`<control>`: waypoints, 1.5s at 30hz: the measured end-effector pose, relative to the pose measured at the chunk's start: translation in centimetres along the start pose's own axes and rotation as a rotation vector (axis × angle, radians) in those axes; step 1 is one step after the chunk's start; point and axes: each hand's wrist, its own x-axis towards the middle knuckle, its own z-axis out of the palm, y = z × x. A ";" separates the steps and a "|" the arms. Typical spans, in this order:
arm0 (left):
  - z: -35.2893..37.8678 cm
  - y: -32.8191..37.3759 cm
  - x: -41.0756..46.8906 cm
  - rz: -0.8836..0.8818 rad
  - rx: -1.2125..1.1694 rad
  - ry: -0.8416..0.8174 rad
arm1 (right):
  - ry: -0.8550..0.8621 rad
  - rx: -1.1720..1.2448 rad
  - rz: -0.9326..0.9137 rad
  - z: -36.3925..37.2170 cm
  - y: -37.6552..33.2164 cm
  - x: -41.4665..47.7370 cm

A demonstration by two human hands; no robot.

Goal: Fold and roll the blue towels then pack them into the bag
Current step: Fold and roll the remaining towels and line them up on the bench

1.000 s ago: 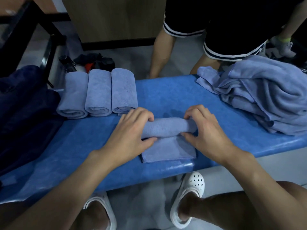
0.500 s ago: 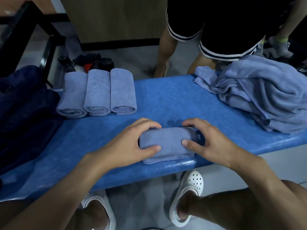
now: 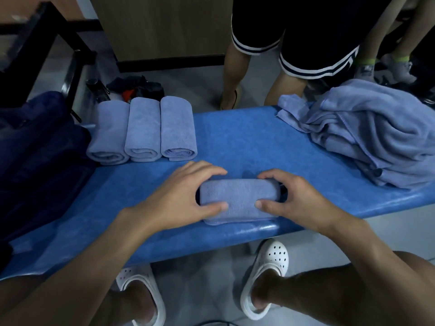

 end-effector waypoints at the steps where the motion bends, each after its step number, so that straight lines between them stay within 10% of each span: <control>1: -0.6 -0.2 0.1 0.004 0.035 0.067 | 0.023 0.013 0.017 0.1 0.0 0.2; 6: -3.8 -1.2 1.7 0.026 0.339 0.368 | 0.202 0.037 0.108 0.5 0.0 2.0; 18: -5.4 -4.7 4.2 -0.308 0.600 0.078 | 0.521 -0.146 0.441 3.6 -3.6 8.6; 45: -6.3 -5.5 4.5 -0.336 0.595 0.049 | 0.194 -0.027 0.075 4.7 -7.2 14.5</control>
